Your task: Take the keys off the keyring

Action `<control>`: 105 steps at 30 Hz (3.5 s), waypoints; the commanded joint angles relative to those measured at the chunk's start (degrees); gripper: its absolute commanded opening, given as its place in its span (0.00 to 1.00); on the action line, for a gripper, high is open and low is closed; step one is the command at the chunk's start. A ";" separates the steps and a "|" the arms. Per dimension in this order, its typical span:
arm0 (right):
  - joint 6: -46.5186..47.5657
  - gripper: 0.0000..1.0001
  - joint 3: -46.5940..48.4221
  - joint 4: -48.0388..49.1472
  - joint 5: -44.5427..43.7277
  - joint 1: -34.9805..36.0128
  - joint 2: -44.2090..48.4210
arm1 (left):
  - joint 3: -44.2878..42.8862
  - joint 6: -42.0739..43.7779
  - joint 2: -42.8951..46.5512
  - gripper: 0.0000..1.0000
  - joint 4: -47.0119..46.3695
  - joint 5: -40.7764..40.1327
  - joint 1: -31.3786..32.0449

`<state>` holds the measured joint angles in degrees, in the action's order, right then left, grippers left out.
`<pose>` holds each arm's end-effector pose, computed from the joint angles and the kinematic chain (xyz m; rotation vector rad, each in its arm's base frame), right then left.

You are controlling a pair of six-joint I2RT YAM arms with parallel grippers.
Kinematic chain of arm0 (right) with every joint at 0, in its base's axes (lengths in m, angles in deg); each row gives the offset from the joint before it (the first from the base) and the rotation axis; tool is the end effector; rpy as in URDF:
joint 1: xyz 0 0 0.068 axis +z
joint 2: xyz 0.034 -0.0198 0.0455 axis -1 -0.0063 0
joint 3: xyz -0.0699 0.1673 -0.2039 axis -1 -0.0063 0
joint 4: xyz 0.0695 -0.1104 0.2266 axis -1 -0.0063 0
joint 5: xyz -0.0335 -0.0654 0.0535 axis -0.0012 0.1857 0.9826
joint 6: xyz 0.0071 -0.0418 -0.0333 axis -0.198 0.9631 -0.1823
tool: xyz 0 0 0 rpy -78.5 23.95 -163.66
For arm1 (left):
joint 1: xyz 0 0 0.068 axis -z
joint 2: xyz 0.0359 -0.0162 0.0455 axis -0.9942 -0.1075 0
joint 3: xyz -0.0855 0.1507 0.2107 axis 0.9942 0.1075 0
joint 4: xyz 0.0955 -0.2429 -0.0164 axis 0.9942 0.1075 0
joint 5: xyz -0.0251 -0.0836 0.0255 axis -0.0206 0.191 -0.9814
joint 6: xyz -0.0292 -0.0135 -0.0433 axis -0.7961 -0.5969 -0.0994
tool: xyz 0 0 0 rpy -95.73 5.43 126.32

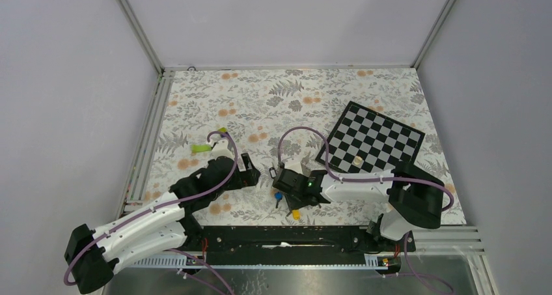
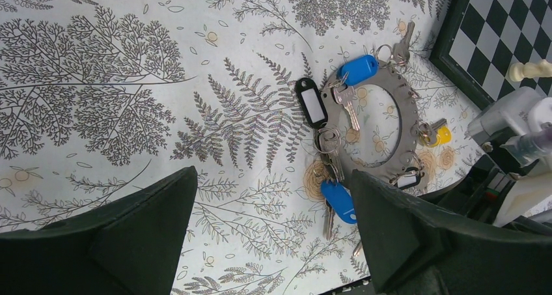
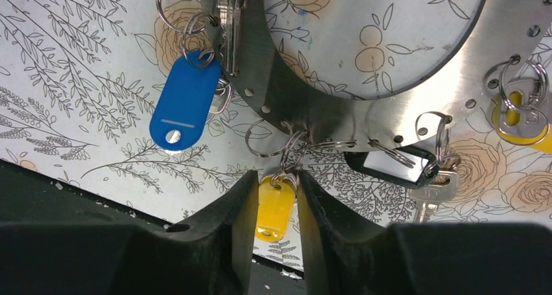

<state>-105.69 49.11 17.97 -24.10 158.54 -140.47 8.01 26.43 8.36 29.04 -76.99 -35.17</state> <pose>0.1132 0.2708 0.1648 -0.5445 2.6098 0.3616 0.1185 -0.1178 0.2149 -0.1696 2.2786 -0.5611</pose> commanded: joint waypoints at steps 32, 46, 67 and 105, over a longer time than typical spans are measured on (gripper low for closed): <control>28.87 0.00 9.37 -20.63 23.85 0.21 33.54 | -2.62 10.15 10.69 0.95 -6.27 2.87 -0.24; 35.96 0.00 24.03 -26.73 22.28 0.24 30.73 | -3.05 23.81 17.81 0.88 -28.68 35.77 -0.25; 36.23 0.00 28.59 -22.67 17.78 0.22 29.60 | -11.02 22.62 3.73 0.49 -37.05 55.25 5.59; 35.98 0.00 28.00 -20.92 25.07 0.24 32.61 | -14.24 30.76 1.16 0.23 -31.60 48.56 11.72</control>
<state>-69.98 75.33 -6.27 -1.20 158.59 -109.68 -3.81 55.09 7.16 -2.54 -25.93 -23.54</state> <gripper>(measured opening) 0.019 0.101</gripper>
